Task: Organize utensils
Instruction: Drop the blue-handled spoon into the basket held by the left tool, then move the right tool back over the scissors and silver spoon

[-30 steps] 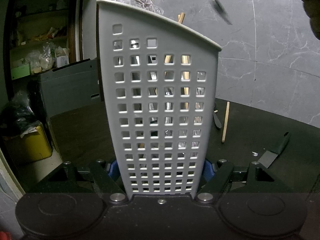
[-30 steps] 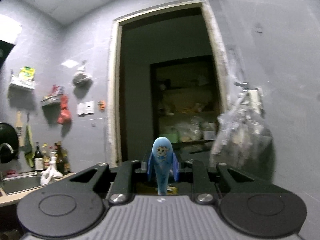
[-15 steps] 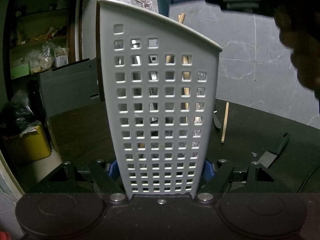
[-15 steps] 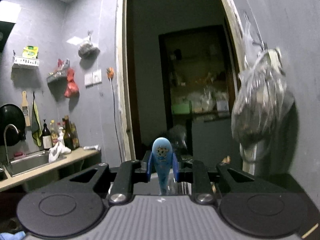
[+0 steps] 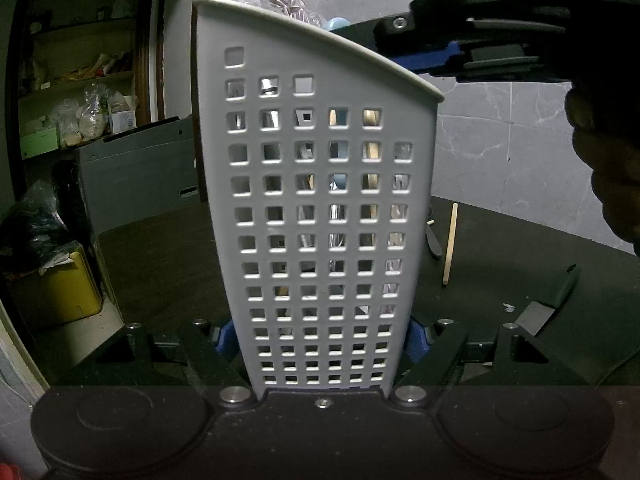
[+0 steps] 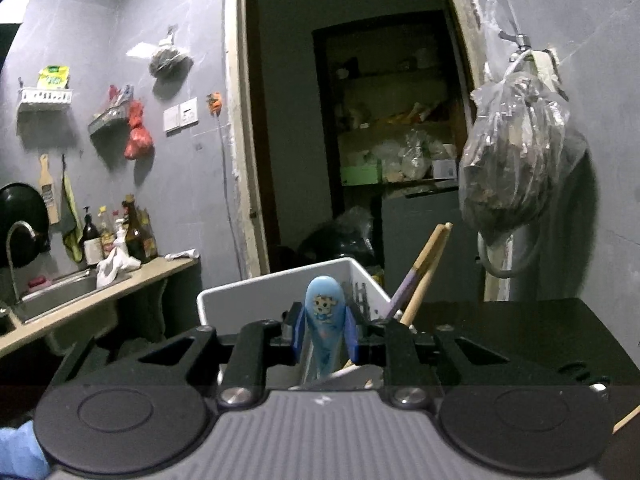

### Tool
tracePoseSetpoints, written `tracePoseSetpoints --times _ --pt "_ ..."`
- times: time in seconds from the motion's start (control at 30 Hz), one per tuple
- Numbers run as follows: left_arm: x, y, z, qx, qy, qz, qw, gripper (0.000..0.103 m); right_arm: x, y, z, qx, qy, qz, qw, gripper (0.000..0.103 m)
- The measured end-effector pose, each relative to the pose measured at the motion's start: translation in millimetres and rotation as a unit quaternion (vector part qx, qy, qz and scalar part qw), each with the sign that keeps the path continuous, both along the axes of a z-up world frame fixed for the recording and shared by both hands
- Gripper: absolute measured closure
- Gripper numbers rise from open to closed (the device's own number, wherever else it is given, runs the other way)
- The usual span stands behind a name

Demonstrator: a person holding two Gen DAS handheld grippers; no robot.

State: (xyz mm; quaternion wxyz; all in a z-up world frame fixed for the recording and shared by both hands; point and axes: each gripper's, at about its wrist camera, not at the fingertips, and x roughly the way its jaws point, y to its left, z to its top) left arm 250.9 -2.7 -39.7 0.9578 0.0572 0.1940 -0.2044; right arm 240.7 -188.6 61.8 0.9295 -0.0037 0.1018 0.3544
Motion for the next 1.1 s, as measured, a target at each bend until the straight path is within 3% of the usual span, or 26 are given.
tracePoseSetpoints --times 0.27,0.33,0.47,0.53,0.6,0.8,0.97,1.1 --pt "0 0 0 0.001 0.0 0.0 1.0 0.026 -8 -1 2 -0.011 -0.006 0.001 1.0 0.064" --pt "0 0 0 0.0 0.0 0.0 1.0 0.026 -9 -2 3 -0.009 -0.008 0.003 1.0 0.052" --pt "0 2 0 -0.003 0.0 -0.001 1.0 0.026 -15 -11 10 0.004 -0.026 -0.002 1.0 0.038" --pt "0 3 0 -0.005 0.001 -0.002 1.0 0.026 -19 -20 15 0.016 -0.037 -0.011 0.999 0.018" --pt "0 3 0 -0.005 0.001 -0.002 1.0 0.026 -23 -30 20 0.022 -0.051 -0.027 0.998 0.005" --pt "0 3 0 -0.004 0.001 -0.002 1.0 0.026 -16 -71 23 0.021 -0.041 -0.109 0.993 0.0" --pt "0 2 0 0.001 0.0 0.002 1.0 0.026 17 -91 7 -0.014 0.025 -0.184 0.982 0.0" --pt "-1 0 0 0.007 -0.001 0.008 0.9999 0.026 61 -90 -10 -0.068 0.093 -0.252 0.961 0.0"
